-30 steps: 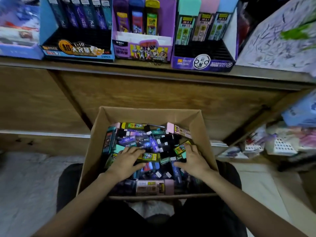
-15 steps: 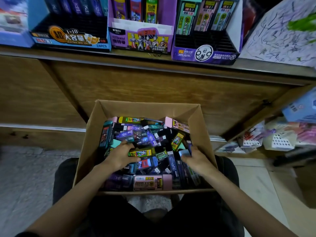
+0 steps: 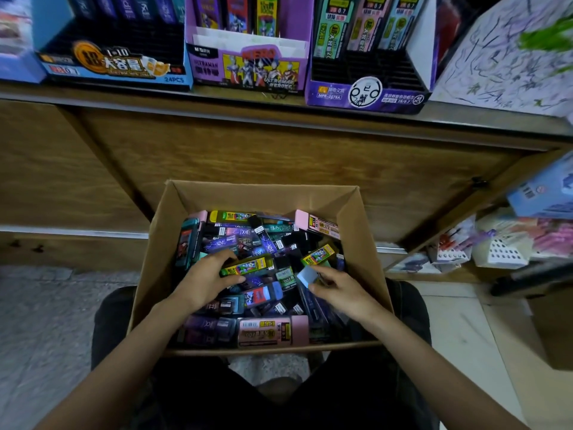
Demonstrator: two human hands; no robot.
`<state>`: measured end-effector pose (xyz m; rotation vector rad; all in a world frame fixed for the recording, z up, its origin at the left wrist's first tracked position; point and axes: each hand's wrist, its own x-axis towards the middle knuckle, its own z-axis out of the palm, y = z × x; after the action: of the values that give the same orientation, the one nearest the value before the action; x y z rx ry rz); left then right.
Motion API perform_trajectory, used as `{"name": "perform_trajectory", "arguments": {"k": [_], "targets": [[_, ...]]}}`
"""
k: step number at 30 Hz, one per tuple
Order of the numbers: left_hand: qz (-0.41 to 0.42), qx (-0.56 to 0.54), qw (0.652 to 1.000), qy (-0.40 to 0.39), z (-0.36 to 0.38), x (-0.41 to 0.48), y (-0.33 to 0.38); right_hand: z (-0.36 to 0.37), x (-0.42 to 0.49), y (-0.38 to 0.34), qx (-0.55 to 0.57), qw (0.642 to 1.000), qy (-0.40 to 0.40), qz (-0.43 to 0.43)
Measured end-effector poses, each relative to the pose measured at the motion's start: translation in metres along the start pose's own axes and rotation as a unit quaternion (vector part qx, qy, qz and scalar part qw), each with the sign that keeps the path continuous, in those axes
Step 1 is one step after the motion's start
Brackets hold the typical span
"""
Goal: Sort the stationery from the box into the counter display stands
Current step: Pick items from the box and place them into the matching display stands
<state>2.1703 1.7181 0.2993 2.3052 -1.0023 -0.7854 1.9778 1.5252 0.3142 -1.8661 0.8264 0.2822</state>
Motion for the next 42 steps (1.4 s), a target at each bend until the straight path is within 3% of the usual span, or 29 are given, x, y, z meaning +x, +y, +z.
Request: {"name": "perform_trajectory", "arguments": {"k": [3, 10, 16, 25, 32, 40, 42], "targets": [[-0.006, -0.035, 0.999, 0.018, -0.005, -0.002, 0.0, -0.002, 0.002, 0.005, 0.098, 0.994, 0.0, 0.047], [-0.013, -0.114, 0.991, 0.071, -0.014, 0.0, 0.01, 0.0, 0.011, 0.005, 0.086, 0.991, -0.039, 0.092], [0.018, -0.194, 0.978, 0.074, -0.023, 0.001, 0.025, 0.011, 0.015, -0.002, 0.095, 0.995, 0.003, 0.027], [-0.025, -0.348, 0.936, 0.04, -0.029, 0.0, 0.029, -0.001, 0.013, -0.002, 0.188, 0.981, 0.031, 0.039], [-0.033, -0.408, 0.912, 0.015, -0.017, -0.009, 0.041, -0.013, 0.007, -0.023, 0.335, 0.936, 0.111, -0.002], [-0.062, -0.468, 0.882, 0.006, 0.003, -0.002, 0.065, -0.004, 0.004, -0.076, 0.496, 0.867, 0.031, -0.047], [-0.083, -0.516, 0.853, 0.001, 0.006, 0.0, 0.069, 0.006, 0.005, -0.087, 0.515, 0.855, 0.032, -0.052]]}}
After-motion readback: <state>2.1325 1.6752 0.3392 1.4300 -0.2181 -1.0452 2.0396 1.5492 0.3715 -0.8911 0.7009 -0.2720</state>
